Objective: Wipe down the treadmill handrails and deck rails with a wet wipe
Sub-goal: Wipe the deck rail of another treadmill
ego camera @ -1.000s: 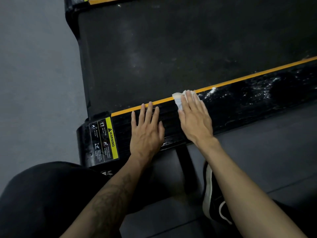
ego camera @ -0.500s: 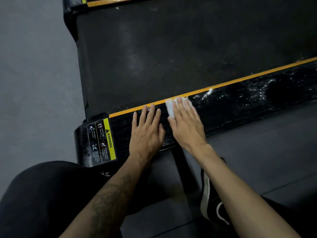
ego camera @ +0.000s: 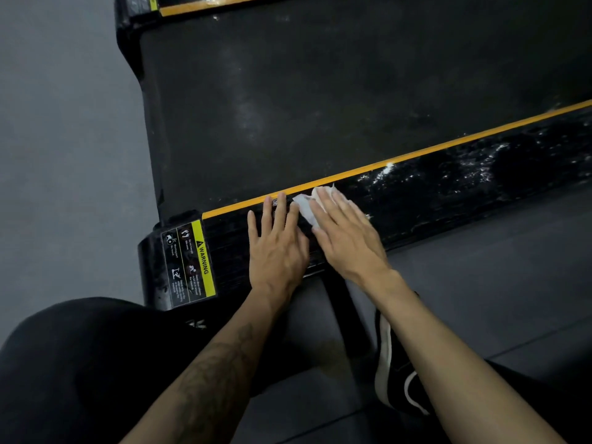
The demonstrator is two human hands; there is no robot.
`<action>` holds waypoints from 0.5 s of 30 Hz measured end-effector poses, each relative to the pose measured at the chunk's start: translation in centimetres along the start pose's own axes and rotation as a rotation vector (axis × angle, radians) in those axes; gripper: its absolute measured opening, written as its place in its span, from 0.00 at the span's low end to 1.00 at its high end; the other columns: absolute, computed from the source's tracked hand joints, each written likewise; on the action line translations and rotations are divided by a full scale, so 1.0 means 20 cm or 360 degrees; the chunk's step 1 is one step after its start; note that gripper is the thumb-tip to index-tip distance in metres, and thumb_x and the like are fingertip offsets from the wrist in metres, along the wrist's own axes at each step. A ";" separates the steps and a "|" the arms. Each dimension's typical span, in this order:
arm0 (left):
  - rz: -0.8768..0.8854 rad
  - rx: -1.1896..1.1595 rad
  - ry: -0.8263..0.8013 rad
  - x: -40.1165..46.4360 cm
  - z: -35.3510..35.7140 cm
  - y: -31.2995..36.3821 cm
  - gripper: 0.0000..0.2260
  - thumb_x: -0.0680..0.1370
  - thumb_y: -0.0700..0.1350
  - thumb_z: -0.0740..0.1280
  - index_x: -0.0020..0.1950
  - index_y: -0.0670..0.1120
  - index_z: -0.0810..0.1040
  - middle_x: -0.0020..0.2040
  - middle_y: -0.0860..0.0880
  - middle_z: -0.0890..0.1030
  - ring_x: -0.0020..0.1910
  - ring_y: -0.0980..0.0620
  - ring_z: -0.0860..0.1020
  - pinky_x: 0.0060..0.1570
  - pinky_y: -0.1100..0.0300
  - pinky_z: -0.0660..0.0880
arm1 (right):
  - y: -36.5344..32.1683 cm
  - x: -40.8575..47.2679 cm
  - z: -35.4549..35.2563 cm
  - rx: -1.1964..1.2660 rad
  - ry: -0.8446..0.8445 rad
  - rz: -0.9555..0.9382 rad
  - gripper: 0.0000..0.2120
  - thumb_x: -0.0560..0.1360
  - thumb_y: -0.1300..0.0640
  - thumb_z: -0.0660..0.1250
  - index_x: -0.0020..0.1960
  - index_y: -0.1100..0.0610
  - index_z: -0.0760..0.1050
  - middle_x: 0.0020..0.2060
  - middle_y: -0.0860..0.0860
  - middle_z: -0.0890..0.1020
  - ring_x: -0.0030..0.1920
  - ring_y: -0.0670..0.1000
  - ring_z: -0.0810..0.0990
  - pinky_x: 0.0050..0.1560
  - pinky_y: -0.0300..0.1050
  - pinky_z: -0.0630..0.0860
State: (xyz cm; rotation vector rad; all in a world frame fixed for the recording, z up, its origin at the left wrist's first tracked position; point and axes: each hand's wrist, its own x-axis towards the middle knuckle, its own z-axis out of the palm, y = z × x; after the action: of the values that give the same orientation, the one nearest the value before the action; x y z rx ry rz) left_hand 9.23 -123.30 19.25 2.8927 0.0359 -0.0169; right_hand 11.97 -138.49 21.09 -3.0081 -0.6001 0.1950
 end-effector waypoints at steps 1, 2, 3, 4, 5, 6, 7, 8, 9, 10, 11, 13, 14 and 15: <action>-0.0016 -0.0001 0.0016 0.00 0.00 0.01 0.25 0.85 0.51 0.50 0.82 0.48 0.60 0.85 0.47 0.52 0.84 0.47 0.45 0.81 0.40 0.44 | 0.03 0.00 0.00 0.0014 0.0015 0.0063 0.28 0.87 0.47 0.46 0.84 0.54 0.47 0.84 0.50 0.46 0.83 0.51 0.44 0.82 0.50 0.46; -0.0024 0.0000 0.0033 0.00 0.00 0.02 0.25 0.85 0.50 0.51 0.82 0.47 0.60 0.85 0.47 0.53 0.84 0.46 0.46 0.81 0.40 0.45 | 0.06 0.00 0.00 0.0054 0.0039 0.0177 0.28 0.87 0.48 0.47 0.84 0.54 0.48 0.84 0.50 0.47 0.83 0.51 0.44 0.82 0.50 0.46; -0.0027 0.0000 0.0050 -0.01 0.00 0.02 0.25 0.85 0.50 0.51 0.82 0.47 0.61 0.84 0.46 0.54 0.84 0.46 0.47 0.81 0.40 0.45 | 0.06 0.01 0.00 0.0093 0.0066 0.0301 0.28 0.87 0.48 0.47 0.84 0.54 0.48 0.84 0.51 0.47 0.83 0.51 0.44 0.82 0.50 0.45; -0.0024 -0.0001 0.0062 -0.01 0.00 0.02 0.25 0.85 0.50 0.52 0.82 0.47 0.61 0.84 0.46 0.54 0.84 0.46 0.47 0.81 0.40 0.45 | 0.04 0.01 0.00 0.0107 0.0091 0.0407 0.28 0.87 0.47 0.48 0.84 0.55 0.49 0.84 0.52 0.48 0.83 0.53 0.44 0.82 0.51 0.45; -0.0019 -0.0003 0.0065 0.00 0.00 0.01 0.25 0.85 0.51 0.52 0.82 0.47 0.61 0.84 0.46 0.54 0.84 0.46 0.47 0.81 0.40 0.45 | 0.00 0.01 0.01 0.0102 0.0105 0.0466 0.29 0.86 0.47 0.48 0.84 0.56 0.49 0.84 0.54 0.48 0.83 0.54 0.45 0.82 0.52 0.45; -0.0015 -0.0005 0.0061 0.00 0.00 0.01 0.25 0.85 0.51 0.52 0.82 0.47 0.61 0.84 0.46 0.54 0.84 0.46 0.47 0.81 0.40 0.45 | -0.04 0.00 0.02 0.0096 0.0108 0.0459 0.30 0.86 0.46 0.48 0.84 0.57 0.49 0.83 0.55 0.49 0.83 0.55 0.45 0.82 0.53 0.46; -0.0011 -0.0007 0.0057 0.00 0.00 0.01 0.25 0.85 0.52 0.52 0.82 0.47 0.61 0.84 0.46 0.54 0.84 0.46 0.47 0.81 0.40 0.45 | -0.07 -0.01 0.03 0.0094 0.0107 0.0388 0.30 0.86 0.46 0.47 0.84 0.57 0.50 0.83 0.55 0.50 0.83 0.56 0.46 0.82 0.54 0.47; -0.0007 -0.0009 0.0057 0.00 0.01 0.01 0.25 0.85 0.52 0.51 0.82 0.48 0.60 0.84 0.46 0.54 0.84 0.46 0.47 0.81 0.39 0.45 | -0.09 -0.03 0.04 0.0081 0.0091 0.0278 0.30 0.86 0.45 0.45 0.84 0.57 0.50 0.83 0.55 0.50 0.83 0.56 0.47 0.82 0.54 0.48; 0.0000 -0.0008 0.0059 0.00 0.01 0.01 0.25 0.85 0.52 0.51 0.83 0.49 0.60 0.84 0.46 0.54 0.84 0.46 0.47 0.81 0.39 0.46 | -0.08 -0.04 0.05 0.0054 0.0065 0.0170 0.30 0.85 0.45 0.43 0.84 0.56 0.49 0.83 0.54 0.49 0.83 0.55 0.46 0.82 0.53 0.48; 0.0008 -0.0003 0.0061 0.00 0.01 0.01 0.25 0.85 0.52 0.51 0.83 0.49 0.59 0.84 0.47 0.54 0.84 0.46 0.47 0.81 0.39 0.46 | -0.05 -0.04 0.04 0.0033 0.0046 0.0101 0.30 0.85 0.45 0.42 0.84 0.55 0.48 0.84 0.52 0.48 0.83 0.53 0.45 0.82 0.53 0.48; 0.0012 0.0005 0.0069 0.00 0.01 0.01 0.25 0.85 0.52 0.51 0.83 0.49 0.59 0.84 0.47 0.54 0.84 0.46 0.47 0.80 0.39 0.46 | 0.00 -0.04 0.04 0.0033 0.0039 0.0088 0.30 0.85 0.45 0.42 0.84 0.54 0.47 0.84 0.51 0.47 0.83 0.52 0.44 0.82 0.52 0.47; 0.0013 0.0019 0.0086 0.00 0.02 0.00 0.26 0.85 0.53 0.51 0.83 0.49 0.60 0.84 0.47 0.55 0.84 0.46 0.47 0.80 0.39 0.47 | 0.06 -0.03 0.03 0.0071 0.0057 0.0237 0.30 0.86 0.45 0.44 0.84 0.54 0.46 0.84 0.50 0.46 0.83 0.51 0.43 0.82 0.52 0.45; 0.0012 0.0026 0.0089 0.01 0.02 0.00 0.26 0.85 0.53 0.51 0.83 0.49 0.60 0.84 0.47 0.55 0.84 0.46 0.48 0.80 0.39 0.47 | 0.07 -0.02 0.03 0.0092 0.0076 0.0343 0.30 0.86 0.45 0.45 0.84 0.54 0.47 0.84 0.51 0.46 0.83 0.52 0.43 0.82 0.52 0.44; 0.0012 0.0032 0.0092 0.01 0.02 0.00 0.26 0.85 0.53 0.51 0.83 0.50 0.60 0.84 0.47 0.55 0.84 0.46 0.48 0.80 0.39 0.48 | 0.05 -0.02 0.02 0.0109 0.0093 0.0425 0.30 0.86 0.45 0.46 0.84 0.55 0.47 0.84 0.52 0.46 0.83 0.53 0.43 0.82 0.52 0.44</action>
State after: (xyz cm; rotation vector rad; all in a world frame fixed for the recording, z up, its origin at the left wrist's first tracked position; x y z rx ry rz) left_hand 9.37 -123.47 18.83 2.9127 0.0355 0.0682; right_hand 12.00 -139.51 20.55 -3.0043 -0.1805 0.1377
